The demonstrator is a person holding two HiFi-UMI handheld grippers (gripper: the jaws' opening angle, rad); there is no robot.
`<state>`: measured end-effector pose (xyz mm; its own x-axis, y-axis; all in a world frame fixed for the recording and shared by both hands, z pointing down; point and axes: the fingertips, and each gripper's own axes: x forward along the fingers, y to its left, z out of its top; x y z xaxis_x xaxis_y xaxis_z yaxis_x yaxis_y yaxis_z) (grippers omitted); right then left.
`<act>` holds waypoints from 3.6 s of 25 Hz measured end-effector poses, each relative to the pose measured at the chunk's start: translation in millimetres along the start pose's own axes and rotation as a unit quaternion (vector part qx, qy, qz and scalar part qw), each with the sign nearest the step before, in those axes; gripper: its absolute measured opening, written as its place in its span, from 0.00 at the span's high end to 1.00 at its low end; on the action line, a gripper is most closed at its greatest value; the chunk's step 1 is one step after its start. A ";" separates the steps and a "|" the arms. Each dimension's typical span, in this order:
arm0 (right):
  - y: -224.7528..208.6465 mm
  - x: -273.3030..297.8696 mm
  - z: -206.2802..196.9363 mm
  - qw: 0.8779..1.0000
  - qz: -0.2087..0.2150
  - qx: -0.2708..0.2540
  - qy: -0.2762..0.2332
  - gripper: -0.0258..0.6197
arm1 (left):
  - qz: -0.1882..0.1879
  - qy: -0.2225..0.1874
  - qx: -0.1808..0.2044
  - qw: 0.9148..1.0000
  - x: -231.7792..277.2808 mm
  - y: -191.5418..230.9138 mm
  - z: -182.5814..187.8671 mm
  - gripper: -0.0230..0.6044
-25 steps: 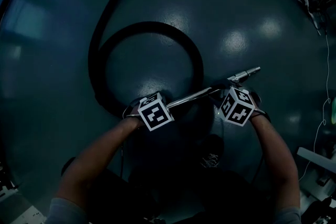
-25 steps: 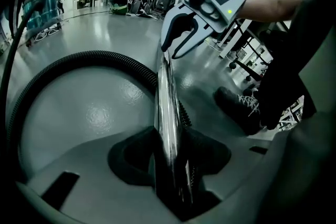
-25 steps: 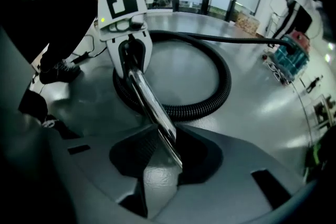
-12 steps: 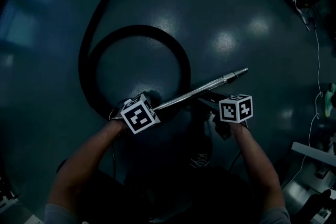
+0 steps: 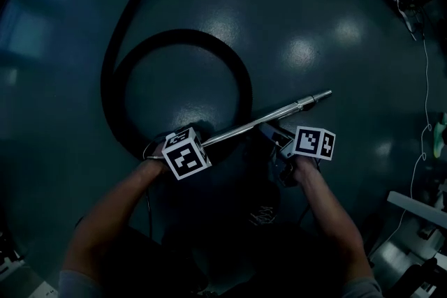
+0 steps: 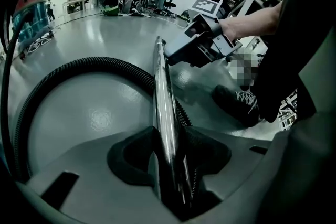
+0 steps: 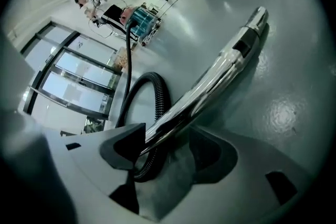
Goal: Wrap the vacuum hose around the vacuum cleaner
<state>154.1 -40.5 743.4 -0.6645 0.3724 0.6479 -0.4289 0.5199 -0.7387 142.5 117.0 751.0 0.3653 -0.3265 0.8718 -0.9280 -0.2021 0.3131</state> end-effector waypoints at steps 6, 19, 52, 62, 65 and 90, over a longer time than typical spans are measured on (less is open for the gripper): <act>-15.5 22.3 19.5 0.997 -0.007 0.071 -0.034 0.58 | -0.025 -0.008 -0.020 0.999 6.9 -2.9 7.1 0.67; 2.4 28.7 101.5 0.997 -0.020 0.020 -0.078 0.63 | 0.021 -0.030 -0.054 0.998 -4.0 33.5 44.3 0.67; 184.1 104.1 245.5 0.965 -0.108 -0.232 0.052 0.64 | 0.096 -0.048 0.086 0.990 -242.6 261.1 74.7 0.67; 262.1 86.4 246.4 0.953 -0.144 -0.266 0.004 0.68 | 0.084 -0.065 0.209 0.972 -310.7 258.3 141.7 0.67; 277.8 92.9 247.2 0.956 -0.123 -0.267 -0.017 0.69 | 0.097 -0.042 0.236 0.966 -325.1 279.9 176.1 0.67; 319.1 139.2 272.1 0.931 -0.207 -0.299 0.014 0.70 | -0.032 0.112 0.731 0.672 -302.8 350.1 235.2 0.44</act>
<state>-241.8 -32.0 547.3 -0.4985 0.0609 0.8648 -0.2211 0.9556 -0.1948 -275.6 -72.1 508.0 0.2283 -0.1592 0.9605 0.2143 -0.9541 -0.2091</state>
